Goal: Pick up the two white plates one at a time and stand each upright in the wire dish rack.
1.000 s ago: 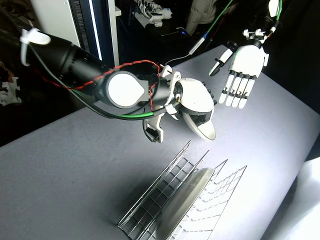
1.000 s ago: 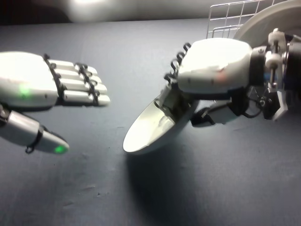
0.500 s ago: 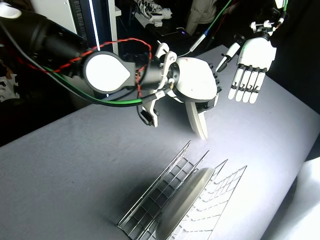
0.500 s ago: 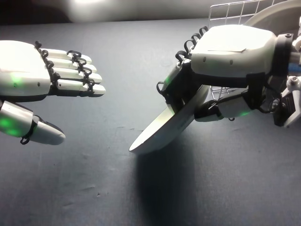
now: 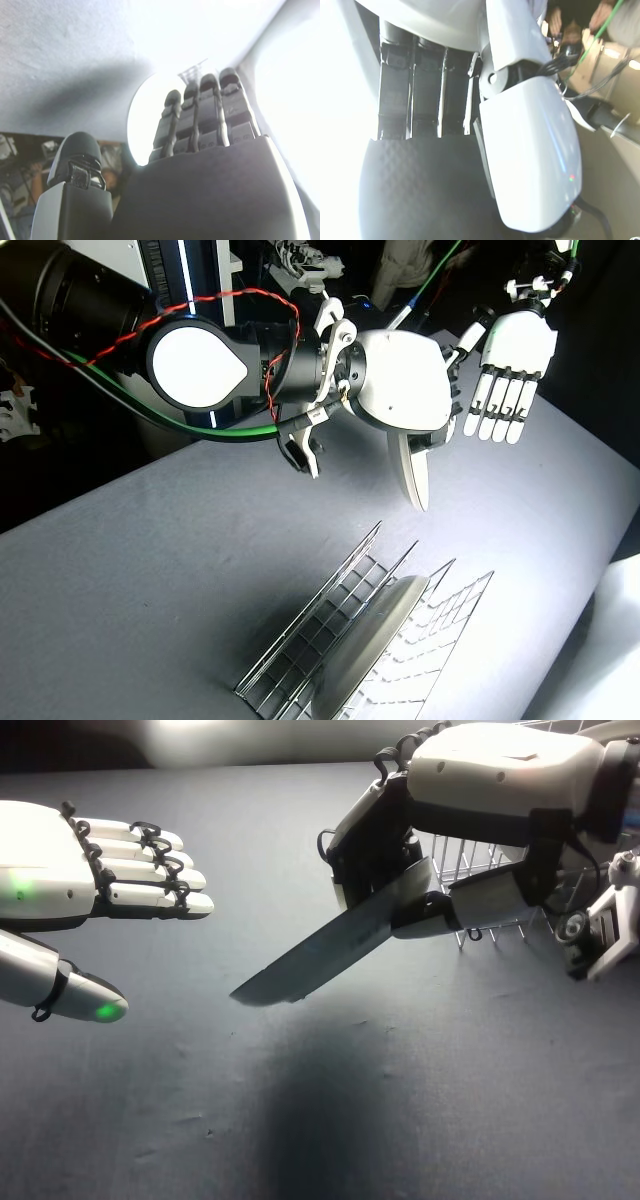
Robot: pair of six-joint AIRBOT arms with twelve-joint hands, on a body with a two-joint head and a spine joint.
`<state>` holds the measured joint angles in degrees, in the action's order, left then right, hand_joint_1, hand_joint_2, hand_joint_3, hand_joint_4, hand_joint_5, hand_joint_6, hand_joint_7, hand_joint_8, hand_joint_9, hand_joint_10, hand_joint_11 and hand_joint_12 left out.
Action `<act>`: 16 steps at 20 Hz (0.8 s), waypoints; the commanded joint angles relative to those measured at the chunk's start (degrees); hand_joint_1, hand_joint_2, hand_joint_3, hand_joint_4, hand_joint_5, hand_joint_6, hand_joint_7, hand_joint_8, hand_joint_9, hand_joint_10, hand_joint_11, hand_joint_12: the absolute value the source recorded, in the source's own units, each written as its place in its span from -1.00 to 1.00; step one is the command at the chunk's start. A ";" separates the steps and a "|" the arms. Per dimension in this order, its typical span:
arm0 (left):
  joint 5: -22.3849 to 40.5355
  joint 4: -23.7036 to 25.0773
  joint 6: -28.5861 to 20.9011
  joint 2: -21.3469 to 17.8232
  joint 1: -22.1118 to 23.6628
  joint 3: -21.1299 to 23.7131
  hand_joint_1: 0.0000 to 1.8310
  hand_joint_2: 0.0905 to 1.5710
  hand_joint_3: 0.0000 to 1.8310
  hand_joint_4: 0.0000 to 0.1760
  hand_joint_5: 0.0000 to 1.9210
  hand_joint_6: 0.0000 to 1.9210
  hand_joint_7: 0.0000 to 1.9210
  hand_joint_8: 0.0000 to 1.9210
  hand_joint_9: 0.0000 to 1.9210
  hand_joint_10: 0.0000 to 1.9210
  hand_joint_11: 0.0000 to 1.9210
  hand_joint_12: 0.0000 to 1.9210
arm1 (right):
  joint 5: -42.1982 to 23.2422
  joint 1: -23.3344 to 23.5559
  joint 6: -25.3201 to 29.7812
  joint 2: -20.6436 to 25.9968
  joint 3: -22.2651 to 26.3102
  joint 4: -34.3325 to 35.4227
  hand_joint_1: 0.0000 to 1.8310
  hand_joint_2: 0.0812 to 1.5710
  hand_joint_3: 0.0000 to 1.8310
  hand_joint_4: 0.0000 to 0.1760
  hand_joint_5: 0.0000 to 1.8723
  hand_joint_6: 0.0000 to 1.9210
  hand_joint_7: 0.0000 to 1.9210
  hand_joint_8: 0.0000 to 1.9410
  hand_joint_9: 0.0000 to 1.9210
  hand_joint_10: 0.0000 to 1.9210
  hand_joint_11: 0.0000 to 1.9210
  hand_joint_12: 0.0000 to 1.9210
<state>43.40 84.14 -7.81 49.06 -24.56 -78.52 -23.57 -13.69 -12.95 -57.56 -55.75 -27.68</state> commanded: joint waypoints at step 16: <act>1.61 -3.33 -0.21 -0.52 1.08 -0.72 -1.00 0.58 -1.00 -1.00 -0.95 -1.00 -0.96 -1.00 -1.00 -1.00 -1.00 -1.00 | -6.94 3.52 1.14 5.77 2.50 19.65 0.51 0.33 -1.00 -1.00 0.06 -0.06 0.14 -0.18 0.03 0.09 -0.03 0.15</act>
<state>43.53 84.18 -7.81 49.06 -24.10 -79.20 -21.93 -11.64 -12.82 -52.07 -53.54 -9.61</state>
